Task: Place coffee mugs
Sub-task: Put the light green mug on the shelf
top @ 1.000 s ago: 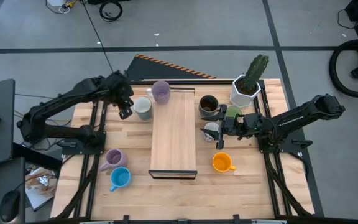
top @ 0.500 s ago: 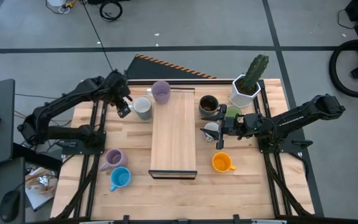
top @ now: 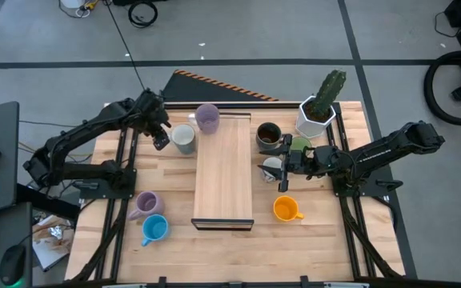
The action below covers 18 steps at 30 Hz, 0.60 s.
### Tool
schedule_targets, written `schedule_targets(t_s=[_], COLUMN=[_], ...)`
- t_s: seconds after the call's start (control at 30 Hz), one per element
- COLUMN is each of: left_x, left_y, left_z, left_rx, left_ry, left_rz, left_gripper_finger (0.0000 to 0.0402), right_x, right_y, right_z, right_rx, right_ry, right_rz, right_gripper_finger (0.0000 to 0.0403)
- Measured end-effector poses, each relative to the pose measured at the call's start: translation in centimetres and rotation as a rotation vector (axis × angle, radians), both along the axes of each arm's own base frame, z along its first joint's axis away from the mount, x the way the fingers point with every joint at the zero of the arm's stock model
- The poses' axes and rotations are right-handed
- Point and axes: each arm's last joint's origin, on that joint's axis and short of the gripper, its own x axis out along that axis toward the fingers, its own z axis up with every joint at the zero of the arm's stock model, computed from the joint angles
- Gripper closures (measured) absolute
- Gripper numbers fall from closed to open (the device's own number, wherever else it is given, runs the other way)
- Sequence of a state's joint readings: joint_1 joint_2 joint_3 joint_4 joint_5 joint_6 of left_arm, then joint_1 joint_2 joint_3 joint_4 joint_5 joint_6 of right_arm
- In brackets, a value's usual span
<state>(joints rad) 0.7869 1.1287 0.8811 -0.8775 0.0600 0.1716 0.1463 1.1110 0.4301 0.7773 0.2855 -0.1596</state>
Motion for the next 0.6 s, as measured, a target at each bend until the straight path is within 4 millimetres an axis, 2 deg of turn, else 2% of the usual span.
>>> schedule_targets(t_s=[0.33, 0.6], left_x=[1.0, 1.4], left_y=[0.9, 1.3], left_z=[-1.8, -2.4], left_rx=[-0.047, -0.043], left_ry=[0.082, 0.125], left_rz=[-0.025, -0.106], left_gripper_finger=[0.0189, 0.0189], right_x=[0.0, 0.0], right_y=[0.0, 0.0], right_z=[0.1, 0.1], right_rx=[0.002, 0.001], right_ry=[-0.011, -0.008], right_rz=[0.000, 0.001], right_gripper_finger=[0.0192, 0.0192])
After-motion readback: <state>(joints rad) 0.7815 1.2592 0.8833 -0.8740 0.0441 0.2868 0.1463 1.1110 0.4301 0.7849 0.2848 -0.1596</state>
